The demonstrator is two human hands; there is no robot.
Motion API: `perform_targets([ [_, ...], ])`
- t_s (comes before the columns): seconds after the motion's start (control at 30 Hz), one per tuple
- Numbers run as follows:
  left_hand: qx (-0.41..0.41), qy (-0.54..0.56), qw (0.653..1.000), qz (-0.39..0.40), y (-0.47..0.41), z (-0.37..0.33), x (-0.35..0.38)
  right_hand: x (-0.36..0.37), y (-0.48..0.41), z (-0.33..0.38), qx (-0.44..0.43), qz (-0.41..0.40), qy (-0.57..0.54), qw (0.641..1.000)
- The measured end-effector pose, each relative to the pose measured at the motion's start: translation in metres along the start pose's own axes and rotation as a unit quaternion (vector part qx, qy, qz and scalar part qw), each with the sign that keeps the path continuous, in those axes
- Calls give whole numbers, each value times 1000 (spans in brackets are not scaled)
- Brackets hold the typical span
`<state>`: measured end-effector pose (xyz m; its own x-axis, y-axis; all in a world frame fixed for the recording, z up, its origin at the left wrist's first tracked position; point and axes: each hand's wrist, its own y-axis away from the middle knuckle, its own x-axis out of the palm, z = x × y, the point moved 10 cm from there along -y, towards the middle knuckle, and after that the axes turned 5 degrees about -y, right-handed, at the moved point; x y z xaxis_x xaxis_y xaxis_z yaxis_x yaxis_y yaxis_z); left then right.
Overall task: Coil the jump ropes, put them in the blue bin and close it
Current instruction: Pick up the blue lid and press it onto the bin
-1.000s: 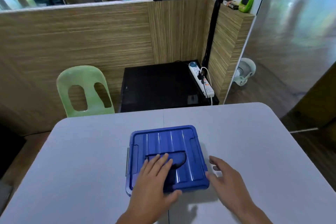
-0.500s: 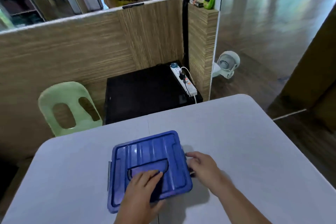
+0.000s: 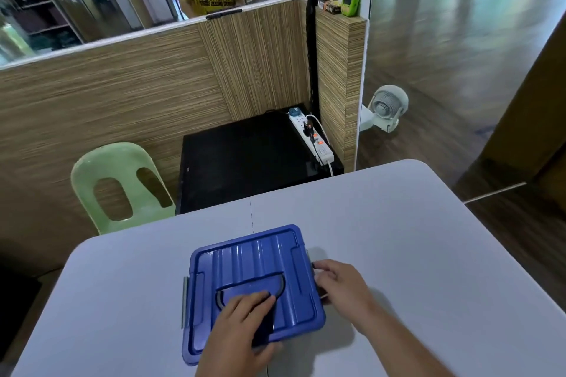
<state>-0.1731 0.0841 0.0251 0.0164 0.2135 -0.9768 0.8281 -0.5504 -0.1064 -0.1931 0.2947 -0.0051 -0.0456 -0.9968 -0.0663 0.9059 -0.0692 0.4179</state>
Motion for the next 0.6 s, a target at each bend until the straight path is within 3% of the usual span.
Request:
perform_targets([
  [0.13, -13, 26, 999, 37, 1, 0, 2, -1, -5, -2, 4, -4, 31, 999],
  [0.23, -59, 55, 996, 35, 4, 10, -5, -6, -2, 21, -55, -52, 169, 983],
  [0.3, -102, 62, 993, 13, 6, 26, -17, 14, 7, 50, -148, -35, 330, 932],
  [0.37, -131, 28, 991, 8, 6, 40, -26, 54, 17, 66, -221, 34, 452, 864],
  [0.43, -148, -6, 988, 44, 5, 50, -23, 88, 22, 66, -243, 92, 528, 808],
  [0.6, -164, -11, 983, 83, 3, 56, -13, 108, 18, 52, -181, 131, 582, 782],
])
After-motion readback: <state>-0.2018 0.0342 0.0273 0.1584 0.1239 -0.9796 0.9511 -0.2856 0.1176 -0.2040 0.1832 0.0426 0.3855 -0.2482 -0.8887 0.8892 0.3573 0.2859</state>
